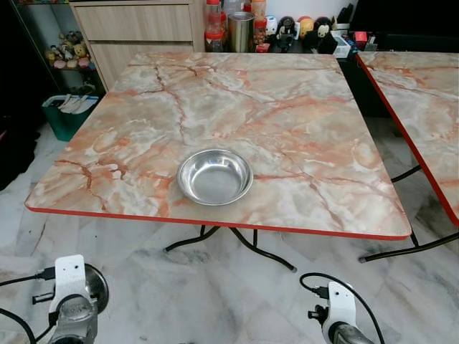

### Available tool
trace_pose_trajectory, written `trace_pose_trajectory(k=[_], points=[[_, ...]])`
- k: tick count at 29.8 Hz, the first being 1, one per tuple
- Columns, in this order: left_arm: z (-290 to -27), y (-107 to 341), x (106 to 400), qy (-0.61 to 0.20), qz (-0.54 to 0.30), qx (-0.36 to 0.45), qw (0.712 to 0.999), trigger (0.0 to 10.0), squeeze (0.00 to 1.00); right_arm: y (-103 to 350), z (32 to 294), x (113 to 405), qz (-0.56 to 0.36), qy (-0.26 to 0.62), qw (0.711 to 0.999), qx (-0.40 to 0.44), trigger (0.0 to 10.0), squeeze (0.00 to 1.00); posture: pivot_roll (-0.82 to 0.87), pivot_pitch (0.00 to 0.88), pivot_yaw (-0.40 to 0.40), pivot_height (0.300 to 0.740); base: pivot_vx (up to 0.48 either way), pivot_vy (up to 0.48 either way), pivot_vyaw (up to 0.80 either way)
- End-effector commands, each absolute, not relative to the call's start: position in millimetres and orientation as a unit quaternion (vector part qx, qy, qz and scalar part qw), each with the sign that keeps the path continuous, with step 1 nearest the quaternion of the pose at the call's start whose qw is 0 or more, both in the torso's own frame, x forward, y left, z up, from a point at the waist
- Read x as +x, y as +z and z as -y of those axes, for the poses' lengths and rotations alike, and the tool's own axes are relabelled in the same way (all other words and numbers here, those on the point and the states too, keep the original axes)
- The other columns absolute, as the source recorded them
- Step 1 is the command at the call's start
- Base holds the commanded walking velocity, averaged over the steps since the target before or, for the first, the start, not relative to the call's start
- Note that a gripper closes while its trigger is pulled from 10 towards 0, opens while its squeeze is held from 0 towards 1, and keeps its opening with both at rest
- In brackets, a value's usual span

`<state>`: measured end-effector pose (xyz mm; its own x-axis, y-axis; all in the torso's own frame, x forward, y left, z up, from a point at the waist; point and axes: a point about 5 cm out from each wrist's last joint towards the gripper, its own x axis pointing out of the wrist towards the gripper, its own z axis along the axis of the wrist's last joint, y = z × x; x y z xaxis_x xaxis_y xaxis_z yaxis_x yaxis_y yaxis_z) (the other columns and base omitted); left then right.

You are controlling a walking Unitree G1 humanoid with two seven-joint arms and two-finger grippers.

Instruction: Setting the table

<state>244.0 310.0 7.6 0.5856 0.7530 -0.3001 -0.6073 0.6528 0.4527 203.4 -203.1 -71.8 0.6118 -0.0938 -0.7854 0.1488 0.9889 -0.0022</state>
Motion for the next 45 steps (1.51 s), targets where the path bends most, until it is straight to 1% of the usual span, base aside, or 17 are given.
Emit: trace_pose_trajectory(k=[1,4,6,7,8,12,16,20,25,28,30,33,36,39,45], points=[[-321.2,25.5,250.5,0.424,-0.196,0.180,0.866,10.0,0.00,-72.7,202.4,202.3,-0.439,-0.067,0.895,0.033,10.0,0.00,0.03,0.101,0.012,0.736,0.000,0.000,0.00],[-325.5,35.6,254.5,0.444,-0.173,0.196,0.857,10.0,0.00,-72.7,202.4,202.3,-0.439,-0.067,0.895,0.033,10.0,0.00,0.03,0.101,0.012,0.736,0.000,0.000,0.00],[-333.8,50.9,258.3,0.478,-0.141,0.218,0.839,10.0,0.00,-72.7,202.5,202.3,-0.440,-0.067,0.895,0.032,10.0,0.00,0.03,0.102,0.011,0.736,0.000,0.000,0.00],[-333.8,50.9,258.3,0.478,-0.141,0.218,0.839,10.0,0.00,-72.7,202.5,202.3,-0.440,-0.067,0.895,0.032,10.0,0.00,0.03,0.102,0.011,0.736,0.000,0.000,0.00],[-337.9,60.6,261.5,0.493,-0.120,0.227,0.831,10.0,0.00,-72.7,202.5,202.3,-0.440,-0.067,0.895,0.032,10.0,0.00,0.03,0.102,0.011,0.736,0.000,0.000,0.00],[-340.9,71.1,265.3,0.504,-0.096,0.235,0.825,10.0,0.00,-72.7,202.5,202.3,-0.440,-0.067,0.895,0.032,10.0,0.00,0.03,0.102,0.011,0.736,0.000,0.000,0.00],[-346.4,99.8,275.9,0.525,-0.038,0.266,0.807,10.0,0.00,-72.6,202.5,202.4,-0.440,-0.067,0.895,0.032,10.0,0.00,0.03,0.105,0.010,0.736,0.000,0.000,0.00],[-346.9,121.7,283.8,0.534,0.015,0.265,0.803,10.0,0.00,-72.6,202.5,202.4,-0.440,-0.067,0.895,0.032,10.0,0.00,0.03,0.105,0.010,0.736,0.000,0.000,0.00],[-335.2,149.4,300.7,0.511,0.087,0.225,0.825,10.0,0.00,-72.6,202.7,202.4,-0.440,-0.067,0.895,0.032,10.0,0.00,0.03,0.106,0.010,0.736,0.000,0.000,0.00],[-334.0,151.2,301.4,0.510,0.090,0.227,0.825,10.0,0.00,-72.6,202.7,202.4,-0.440,-0.067,0.895,0.032,10.0,0.00,0.03,0.106,0.010,0.736,0.000,0.000,0.00],[-316.9,180.5,320.5,0.474,0.147,0.170,0.852,10.0,0.00,-72.7,202.7,202.2,-0.440,-0.067,0.895,0.032,10.0,0.00,0.03,0.107,0.009,0.736,0.000,0.000,0.00],[-308.2,190.4,328.4,0.448,0.164,0.154,0.865,10.0,0.00,-72.7,202.8,202.2,-0.440,-0.067,0.895,0.032,10.0,0.00,0.03,0.109,0.009,0.736,0.000,0.000,0.00],[-283.8,204.7,345.3,0.370,0.191,0.106,0.903,10.0,0.00,-72.7,202.5,202.3,-0.440,-0.067,0.895,0.032,10.0,0.00,0.03,0.109,0.011,0.736,0.000,0.000,0.00],[-270.7,210.2,351.8,0.335,0.197,0.068,0.919,10.0,0.00,-72.7,202.3,202.2,-0.440,-0.067,0.895,0.032,10.0,0.00,0.03,0.109,0.013,0.736,0.000,0.000,0.00],[-241.8,212.4,367.4,0.226,0.177,0.007,0.958,10.0,0.00,-72.7,202.1,202.4,-0.440,-0.067,0.895,0.033,10.0,0.00,0.03,0.109,0.012,0.736,0.000,0.000,0.00]])
